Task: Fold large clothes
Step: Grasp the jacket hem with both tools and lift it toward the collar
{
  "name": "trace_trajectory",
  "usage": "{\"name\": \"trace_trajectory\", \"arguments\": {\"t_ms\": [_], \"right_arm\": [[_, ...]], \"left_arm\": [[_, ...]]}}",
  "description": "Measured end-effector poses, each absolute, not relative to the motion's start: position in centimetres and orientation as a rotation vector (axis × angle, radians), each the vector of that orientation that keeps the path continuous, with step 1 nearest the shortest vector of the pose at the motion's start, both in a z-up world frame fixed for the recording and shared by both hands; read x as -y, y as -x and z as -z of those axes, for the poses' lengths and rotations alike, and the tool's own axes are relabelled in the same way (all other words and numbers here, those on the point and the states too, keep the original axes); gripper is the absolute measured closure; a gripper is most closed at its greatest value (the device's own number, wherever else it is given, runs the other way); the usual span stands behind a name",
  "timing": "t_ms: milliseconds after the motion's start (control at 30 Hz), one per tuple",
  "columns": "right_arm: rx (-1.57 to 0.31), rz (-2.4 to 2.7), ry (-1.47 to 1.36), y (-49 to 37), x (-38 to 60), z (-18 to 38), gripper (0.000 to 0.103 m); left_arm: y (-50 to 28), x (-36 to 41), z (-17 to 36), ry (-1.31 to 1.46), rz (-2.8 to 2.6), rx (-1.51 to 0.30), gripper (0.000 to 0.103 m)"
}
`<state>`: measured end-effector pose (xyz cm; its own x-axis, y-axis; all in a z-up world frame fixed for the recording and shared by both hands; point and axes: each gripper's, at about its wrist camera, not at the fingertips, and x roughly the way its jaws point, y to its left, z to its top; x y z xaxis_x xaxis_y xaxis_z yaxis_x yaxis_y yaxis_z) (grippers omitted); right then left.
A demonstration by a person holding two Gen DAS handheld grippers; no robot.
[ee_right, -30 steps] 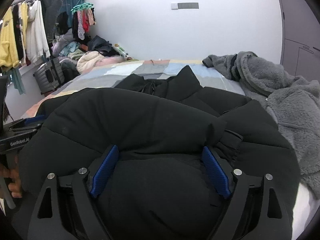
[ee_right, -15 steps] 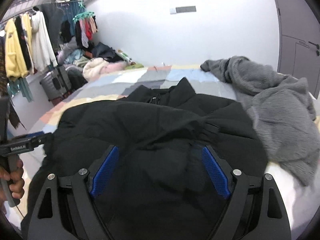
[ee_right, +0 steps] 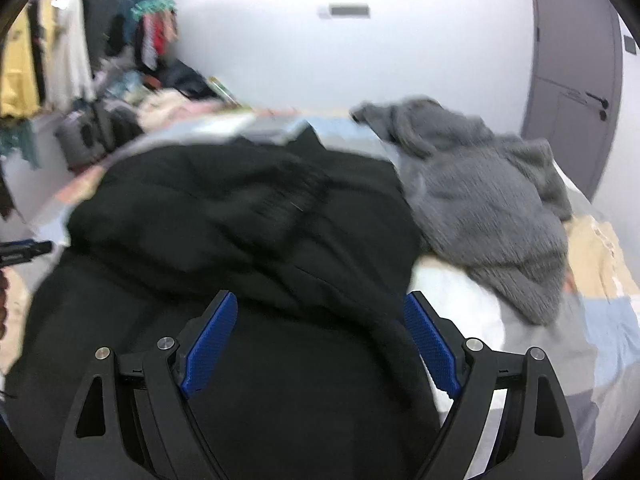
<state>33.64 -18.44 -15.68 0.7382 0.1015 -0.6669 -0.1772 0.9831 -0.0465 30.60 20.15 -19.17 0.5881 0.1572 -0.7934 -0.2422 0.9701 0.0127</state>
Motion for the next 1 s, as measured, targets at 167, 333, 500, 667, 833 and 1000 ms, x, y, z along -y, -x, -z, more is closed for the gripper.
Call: {"name": "trace_trajectory", "arguments": {"t_ms": [167,333,500,667,833,1000], "right_arm": [[-0.829,-0.099,0.156,-36.2,19.3,19.2,0.019],[-0.774,-0.039,0.256,-37.2,17.9,20.3,0.029],[-0.671,0.003,0.287,-37.9,16.5,19.4,0.053],[-0.604,0.009,0.267,-38.0,16.1,18.4,0.068],[-0.579,-0.004,0.181,-38.0,16.8,17.6,0.069],[-0.579,-0.003,0.123,-38.1,17.8,17.8,0.069]], "left_arm": [[-33.3,-20.5,21.8,0.109,-0.277,-0.94,0.018],[-35.0,-19.7,22.8,0.028,-0.281,-0.926,0.018],[-35.3,-19.7,22.2,0.003,-0.287,-0.83,0.018],[-35.3,-21.1,21.3,0.075,-0.298,-0.754,0.018],[-35.2,-21.8,20.7,0.109,-0.316,-0.718,0.017],[-35.2,-22.5,20.7,0.139,-0.331,-0.715,0.017]]}}
